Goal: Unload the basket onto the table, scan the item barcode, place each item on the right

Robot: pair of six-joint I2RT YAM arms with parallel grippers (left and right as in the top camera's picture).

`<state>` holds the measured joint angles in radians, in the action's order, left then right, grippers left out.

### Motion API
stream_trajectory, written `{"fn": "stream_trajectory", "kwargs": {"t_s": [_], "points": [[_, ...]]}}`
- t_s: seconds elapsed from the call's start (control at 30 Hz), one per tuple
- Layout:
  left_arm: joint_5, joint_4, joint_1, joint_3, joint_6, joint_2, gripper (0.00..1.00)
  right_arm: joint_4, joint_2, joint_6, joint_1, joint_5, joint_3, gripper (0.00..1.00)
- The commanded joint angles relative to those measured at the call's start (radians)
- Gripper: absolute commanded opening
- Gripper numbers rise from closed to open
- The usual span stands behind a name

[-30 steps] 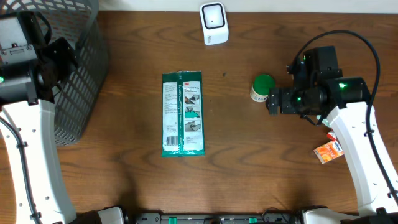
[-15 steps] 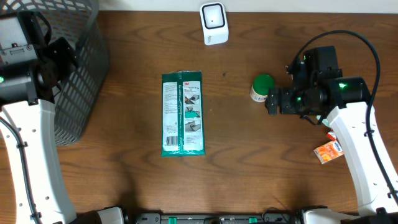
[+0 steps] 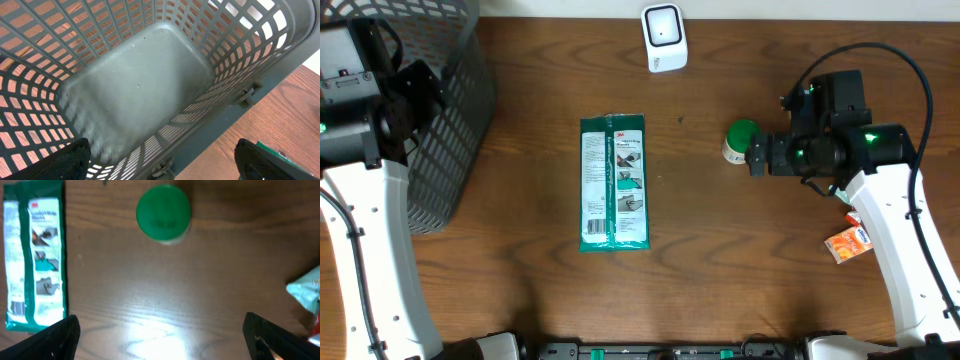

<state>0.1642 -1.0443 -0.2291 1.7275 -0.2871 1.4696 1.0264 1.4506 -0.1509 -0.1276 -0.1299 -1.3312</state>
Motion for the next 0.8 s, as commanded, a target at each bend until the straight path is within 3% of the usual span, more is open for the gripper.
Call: {"fn": "stream_trajectory", "kwargs": {"t_s": [0.0,0.77], "points": [[0.013,-0.002,-0.005,0.006,0.01,0.0,0.93,-0.029,0.003,-0.01,0.002,-0.008,0.006,0.99],[0.013,-0.002,-0.005,0.006,0.01,0.0,0.92,-0.058,0.003,-0.01,0.002,-0.007,0.006,0.99]]}}
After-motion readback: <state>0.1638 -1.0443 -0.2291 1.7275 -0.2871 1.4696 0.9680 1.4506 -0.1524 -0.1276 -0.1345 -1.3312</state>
